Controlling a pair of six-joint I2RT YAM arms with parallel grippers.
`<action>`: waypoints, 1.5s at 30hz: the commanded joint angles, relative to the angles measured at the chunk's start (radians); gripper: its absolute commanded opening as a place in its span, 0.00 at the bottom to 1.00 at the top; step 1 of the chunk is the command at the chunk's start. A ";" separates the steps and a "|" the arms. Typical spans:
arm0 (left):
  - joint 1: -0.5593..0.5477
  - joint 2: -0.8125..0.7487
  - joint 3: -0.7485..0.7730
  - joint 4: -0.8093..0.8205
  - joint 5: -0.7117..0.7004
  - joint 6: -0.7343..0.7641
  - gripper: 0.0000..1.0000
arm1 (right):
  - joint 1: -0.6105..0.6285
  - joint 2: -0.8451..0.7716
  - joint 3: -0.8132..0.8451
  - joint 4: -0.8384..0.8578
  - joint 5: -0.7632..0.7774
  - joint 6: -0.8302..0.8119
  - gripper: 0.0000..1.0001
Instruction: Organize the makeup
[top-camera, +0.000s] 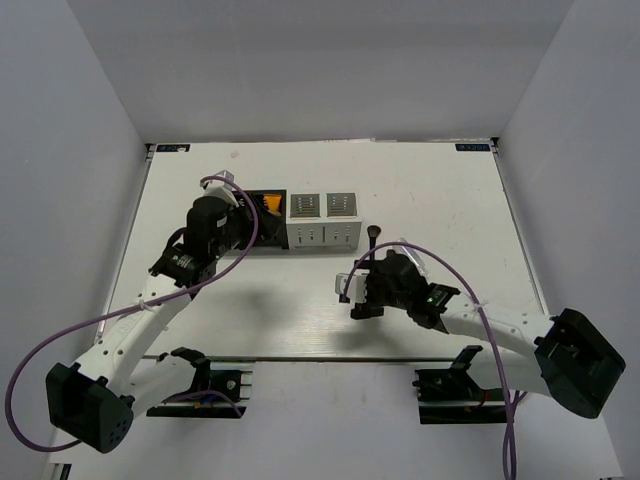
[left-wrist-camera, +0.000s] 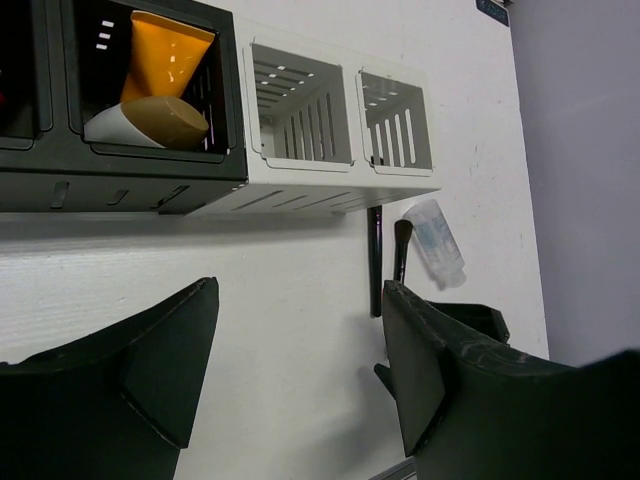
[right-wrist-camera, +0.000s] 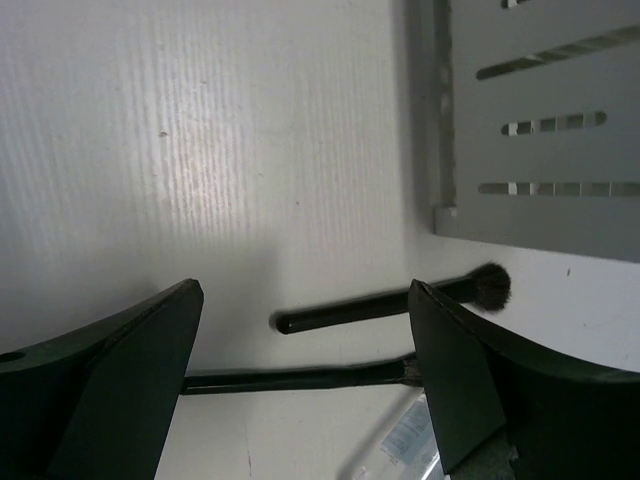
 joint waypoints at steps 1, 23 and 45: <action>-0.005 -0.024 0.027 -0.017 -0.010 -0.001 0.76 | -0.037 -0.023 0.023 0.054 0.014 0.066 0.89; -0.005 -0.197 -0.063 -0.080 -0.076 -0.029 0.77 | -0.408 0.138 0.358 -0.105 0.029 0.470 0.81; -0.005 -0.273 -0.140 -0.145 -0.104 -0.070 0.77 | -0.721 0.287 0.411 -0.266 -0.333 0.680 0.75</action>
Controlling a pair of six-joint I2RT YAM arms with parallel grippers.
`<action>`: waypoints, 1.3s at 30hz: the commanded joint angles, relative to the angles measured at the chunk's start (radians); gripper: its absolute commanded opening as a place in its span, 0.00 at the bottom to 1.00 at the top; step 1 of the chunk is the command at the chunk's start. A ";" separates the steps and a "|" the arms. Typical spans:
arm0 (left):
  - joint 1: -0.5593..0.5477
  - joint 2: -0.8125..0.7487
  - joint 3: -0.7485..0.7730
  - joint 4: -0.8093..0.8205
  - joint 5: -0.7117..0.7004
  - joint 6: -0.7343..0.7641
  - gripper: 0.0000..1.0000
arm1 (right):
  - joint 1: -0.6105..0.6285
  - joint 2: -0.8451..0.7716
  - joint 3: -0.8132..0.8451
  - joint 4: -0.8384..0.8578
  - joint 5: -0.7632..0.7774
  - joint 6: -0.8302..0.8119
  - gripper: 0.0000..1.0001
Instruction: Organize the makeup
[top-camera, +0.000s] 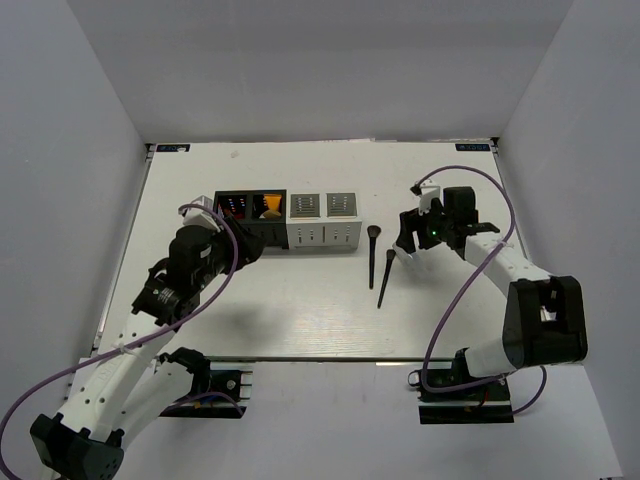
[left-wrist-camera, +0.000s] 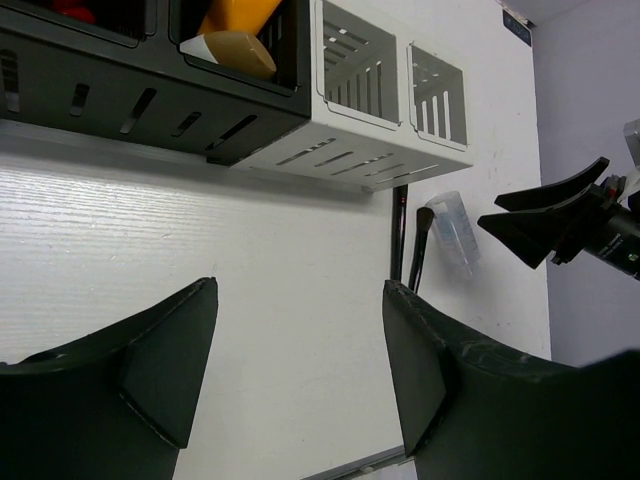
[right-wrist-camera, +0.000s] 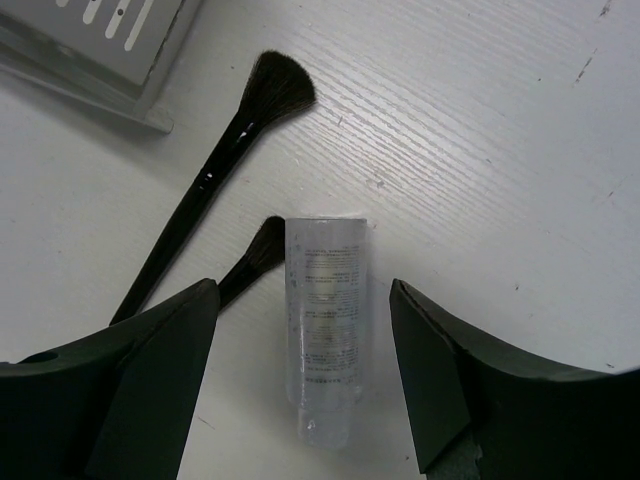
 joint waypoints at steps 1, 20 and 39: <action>-0.005 -0.013 -0.014 -0.008 -0.017 -0.011 0.77 | -0.025 0.019 0.022 -0.002 -0.071 0.018 0.75; -0.005 0.010 -0.028 0.009 -0.018 -0.006 0.77 | -0.093 0.111 0.004 -0.036 -0.092 -0.065 0.80; -0.005 0.023 -0.039 0.025 -0.014 -0.008 0.77 | -0.104 0.028 -0.218 0.079 -0.043 -0.115 0.79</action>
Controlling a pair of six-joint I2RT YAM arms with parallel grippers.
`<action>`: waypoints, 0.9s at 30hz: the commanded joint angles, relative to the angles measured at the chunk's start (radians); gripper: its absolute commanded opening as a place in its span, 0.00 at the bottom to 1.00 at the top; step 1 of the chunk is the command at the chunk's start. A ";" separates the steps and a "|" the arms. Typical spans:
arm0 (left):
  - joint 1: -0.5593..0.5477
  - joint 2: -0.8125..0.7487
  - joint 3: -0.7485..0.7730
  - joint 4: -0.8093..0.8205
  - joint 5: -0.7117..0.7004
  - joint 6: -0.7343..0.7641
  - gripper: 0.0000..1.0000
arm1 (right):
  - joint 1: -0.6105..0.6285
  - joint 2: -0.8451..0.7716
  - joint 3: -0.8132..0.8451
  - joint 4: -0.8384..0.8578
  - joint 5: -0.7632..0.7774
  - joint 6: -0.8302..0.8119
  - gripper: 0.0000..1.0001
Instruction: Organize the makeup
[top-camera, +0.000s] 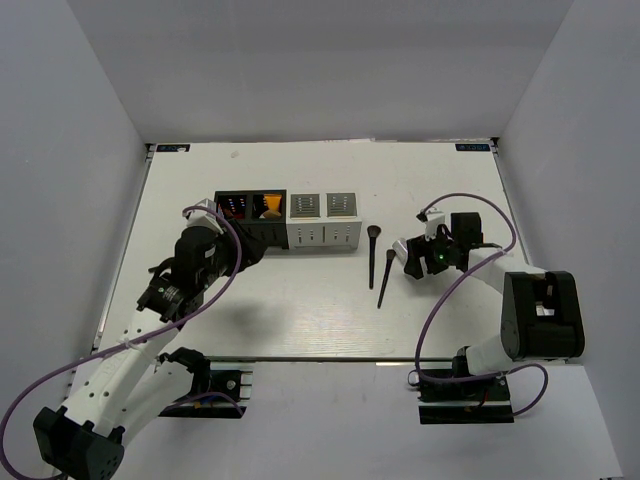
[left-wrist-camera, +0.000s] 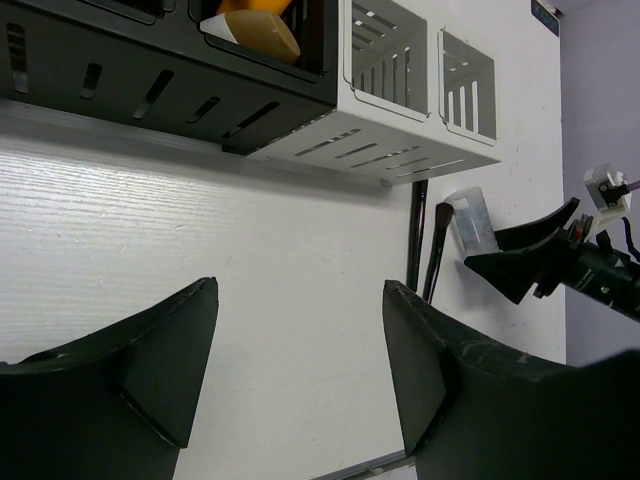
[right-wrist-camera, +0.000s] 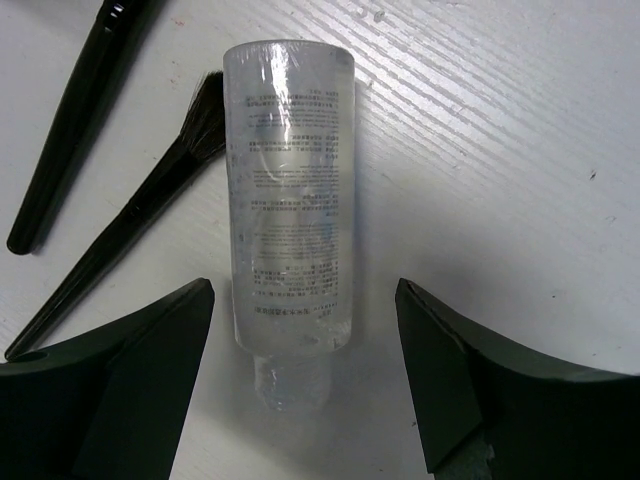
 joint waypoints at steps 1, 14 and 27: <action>-0.005 -0.002 -0.005 0.011 -0.007 -0.001 0.77 | -0.001 -0.028 -0.052 0.049 0.027 -0.017 0.79; -0.005 0.001 -0.008 0.011 0.001 -0.004 0.76 | 0.002 -0.053 -0.157 0.169 0.043 -0.023 0.63; -0.005 0.004 -0.010 0.016 0.003 -0.004 0.76 | 0.002 -0.143 -0.124 0.128 -0.083 -0.134 0.08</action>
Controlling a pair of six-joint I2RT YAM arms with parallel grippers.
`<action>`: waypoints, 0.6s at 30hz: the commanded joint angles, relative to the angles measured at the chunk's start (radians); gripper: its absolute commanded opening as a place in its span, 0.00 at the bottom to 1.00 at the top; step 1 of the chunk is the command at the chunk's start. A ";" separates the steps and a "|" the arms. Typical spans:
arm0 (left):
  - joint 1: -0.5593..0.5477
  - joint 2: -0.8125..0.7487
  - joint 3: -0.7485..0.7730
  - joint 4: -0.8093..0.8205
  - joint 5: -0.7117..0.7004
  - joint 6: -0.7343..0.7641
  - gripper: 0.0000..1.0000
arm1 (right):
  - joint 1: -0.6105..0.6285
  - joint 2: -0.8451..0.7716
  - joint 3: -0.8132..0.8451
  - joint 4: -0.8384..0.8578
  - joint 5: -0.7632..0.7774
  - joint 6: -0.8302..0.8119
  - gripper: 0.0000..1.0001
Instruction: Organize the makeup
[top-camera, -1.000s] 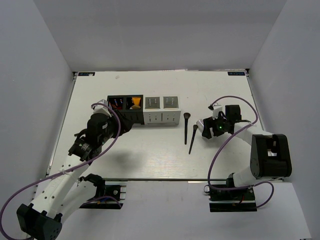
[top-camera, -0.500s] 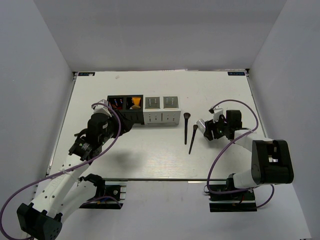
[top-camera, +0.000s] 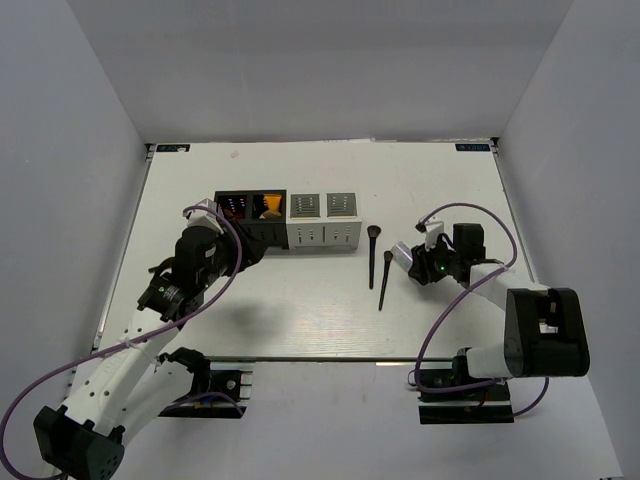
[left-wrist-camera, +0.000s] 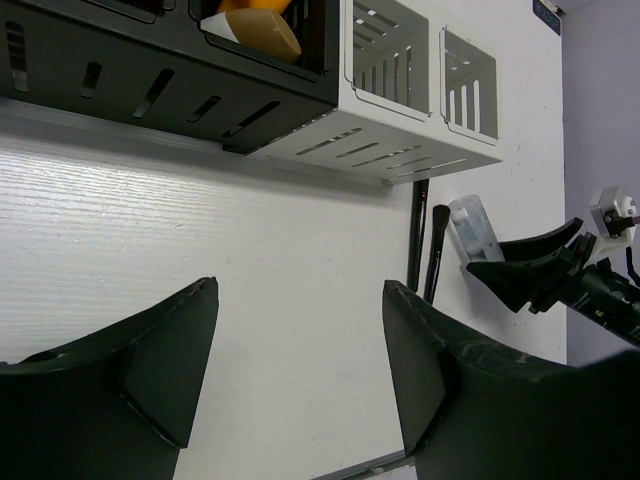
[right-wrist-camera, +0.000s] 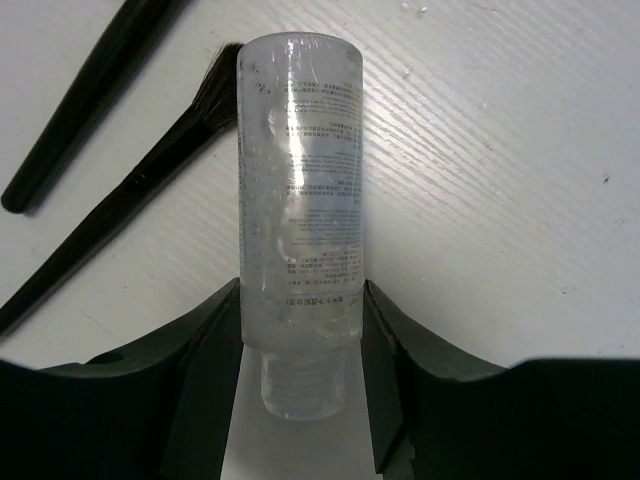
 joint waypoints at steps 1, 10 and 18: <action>-0.005 -0.004 -0.011 0.016 0.002 -0.002 0.76 | -0.003 -0.046 0.035 -0.033 -0.060 -0.060 0.01; -0.005 -0.016 -0.014 0.028 -0.006 0.000 0.76 | 0.014 -0.110 0.265 -0.137 -0.109 -0.165 0.00; -0.005 -0.036 -0.017 0.025 -0.009 0.009 0.76 | 0.095 -0.069 0.494 -0.225 -0.135 -0.340 0.00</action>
